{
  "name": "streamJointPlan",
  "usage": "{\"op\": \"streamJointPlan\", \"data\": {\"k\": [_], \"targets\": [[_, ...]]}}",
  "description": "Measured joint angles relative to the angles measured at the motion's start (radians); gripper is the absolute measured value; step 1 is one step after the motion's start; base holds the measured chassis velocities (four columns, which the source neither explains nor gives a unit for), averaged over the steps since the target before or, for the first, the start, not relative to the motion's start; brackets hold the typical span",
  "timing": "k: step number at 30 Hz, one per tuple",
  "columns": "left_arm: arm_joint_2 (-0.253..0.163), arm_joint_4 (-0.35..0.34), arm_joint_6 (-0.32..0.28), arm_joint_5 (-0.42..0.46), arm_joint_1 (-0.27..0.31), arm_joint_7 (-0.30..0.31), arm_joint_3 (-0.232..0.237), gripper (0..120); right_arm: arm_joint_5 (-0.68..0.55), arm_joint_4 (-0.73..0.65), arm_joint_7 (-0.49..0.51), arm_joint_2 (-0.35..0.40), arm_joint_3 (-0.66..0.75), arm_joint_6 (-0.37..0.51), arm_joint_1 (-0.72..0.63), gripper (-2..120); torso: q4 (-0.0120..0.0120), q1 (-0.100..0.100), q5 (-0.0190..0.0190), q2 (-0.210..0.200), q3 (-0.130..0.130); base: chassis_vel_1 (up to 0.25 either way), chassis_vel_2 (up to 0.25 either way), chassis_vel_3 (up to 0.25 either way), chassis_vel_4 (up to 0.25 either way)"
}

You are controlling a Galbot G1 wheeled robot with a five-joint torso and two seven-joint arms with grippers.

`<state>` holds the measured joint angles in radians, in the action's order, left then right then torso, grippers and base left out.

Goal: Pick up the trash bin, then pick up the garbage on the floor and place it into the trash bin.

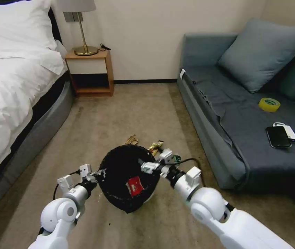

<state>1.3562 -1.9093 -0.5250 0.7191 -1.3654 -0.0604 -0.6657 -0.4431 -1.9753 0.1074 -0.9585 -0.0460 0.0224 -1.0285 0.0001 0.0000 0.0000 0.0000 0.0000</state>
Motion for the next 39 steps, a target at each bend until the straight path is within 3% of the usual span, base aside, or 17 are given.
{"op": "streamJointPlan", "data": {"k": [3,6,8,18,28,39], "targets": [[0.02,-0.029,0.017,-0.031,-0.021,-0.003,-0.024,4,0.111,-0.008,0.013,-0.007,0.097,-0.022,-0.052,100,0.0001,0.0,0.0001,0.0,0.0,0.0,0.0,0.0,0.0],[0.031,-0.042,0.021,-0.04,-0.031,-0.004,-0.034,4,0.145,-0.023,0.026,-0.012,0.148,-0.031,-0.099,100,-0.0002,0.0,0.0,0.0,0.0,0.0,0.0,0.0,0.0],[0.049,-0.066,0.025,-0.043,-0.051,0.0,-0.061,4,0.193,-0.057,0.052,-0.032,0.211,-0.057,-0.193,100,-0.0002,0.0,0.0,0.0,0.0,0.0,0.0,0.0,0.0],[0.032,-0.09,0.024,-0.012,-0.068,0.009,-0.126,4,0.275,-0.107,0.06,-0.124,0.303,-0.076,-0.341,100,-0.0002,0.0,-0.0001,0.0,0.0,0.0,0.0,0.0,0.0],[0.015,-0.102,0.017,0.009,-0.065,0.018,-0.129,4,0.304,-0.123,0.056,-0.199,0.321,-0.082,-0.379,100,-0.0001,0.0,-0.0002,0.0,0.0,0.0,0.0,0.0,0.0],[0.0,-0.105,0.015,0.031,-0.064,0.022,-0.144,4,0.309,-0.128,0.046,-0.211,0.314,-0.06,-0.378,100,0.0,0.0,-0.0002,0.0,0.0,0.0,0.0,0.0,0.0]]}}
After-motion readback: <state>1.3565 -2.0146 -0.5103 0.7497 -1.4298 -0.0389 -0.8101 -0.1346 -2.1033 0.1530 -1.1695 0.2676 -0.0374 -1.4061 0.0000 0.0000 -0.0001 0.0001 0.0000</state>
